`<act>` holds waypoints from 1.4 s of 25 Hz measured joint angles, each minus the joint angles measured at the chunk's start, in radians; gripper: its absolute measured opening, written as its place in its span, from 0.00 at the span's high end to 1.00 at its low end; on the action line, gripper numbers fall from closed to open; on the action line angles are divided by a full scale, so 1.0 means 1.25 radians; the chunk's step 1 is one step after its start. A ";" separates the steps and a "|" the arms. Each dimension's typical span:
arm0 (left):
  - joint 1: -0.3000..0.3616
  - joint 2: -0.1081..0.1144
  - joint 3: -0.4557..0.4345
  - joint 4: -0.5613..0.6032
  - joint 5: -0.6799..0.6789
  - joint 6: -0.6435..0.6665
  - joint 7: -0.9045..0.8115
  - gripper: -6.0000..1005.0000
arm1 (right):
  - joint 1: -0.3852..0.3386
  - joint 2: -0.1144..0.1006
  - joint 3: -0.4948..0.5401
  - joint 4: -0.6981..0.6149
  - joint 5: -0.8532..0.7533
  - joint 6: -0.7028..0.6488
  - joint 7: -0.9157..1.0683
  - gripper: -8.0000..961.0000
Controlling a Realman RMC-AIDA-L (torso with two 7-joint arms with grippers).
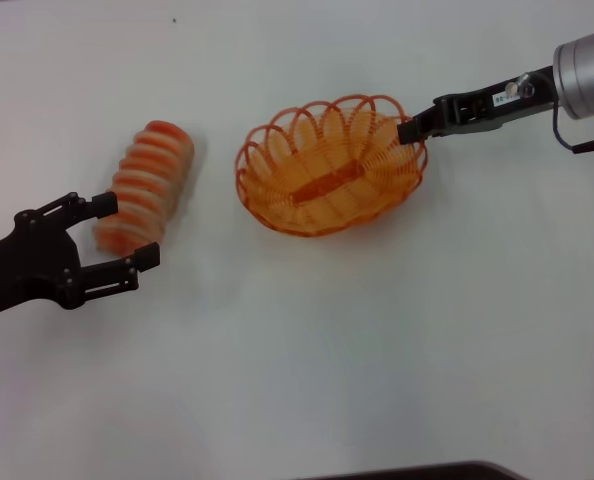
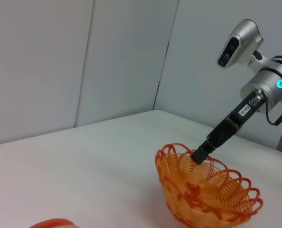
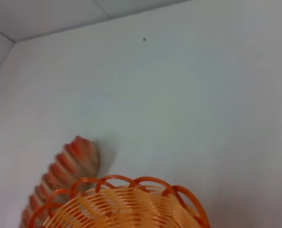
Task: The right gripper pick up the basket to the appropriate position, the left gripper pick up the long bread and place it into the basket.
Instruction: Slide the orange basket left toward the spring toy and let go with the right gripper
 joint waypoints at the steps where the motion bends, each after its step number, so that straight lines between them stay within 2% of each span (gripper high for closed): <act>1: -0.001 0.000 0.000 0.000 0.000 0.000 0.000 0.10 | -0.003 0.000 0.005 0.003 0.010 -0.003 0.005 0.92; 6: -0.002 0.003 0.000 -0.001 0.000 0.001 0.000 0.10 | -0.017 -0.005 0.020 0.007 0.046 -0.012 0.051 0.92; 13: -0.006 0.003 0.000 0.000 0.000 -0.005 0.000 0.10 | -0.015 -0.010 0.007 0.007 0.028 -0.016 0.135 0.92; 22: -0.001 -0.001 0.000 0.002 0.000 -0.001 0.000 0.10 | -0.021 0.014 -0.010 0.001 0.017 0.038 0.184 0.92; 35: -0.001 0.000 0.000 0.004 0.000 0.002 0.000 0.10 | -0.028 0.020 0.002 0.009 0.021 0.056 0.193 0.92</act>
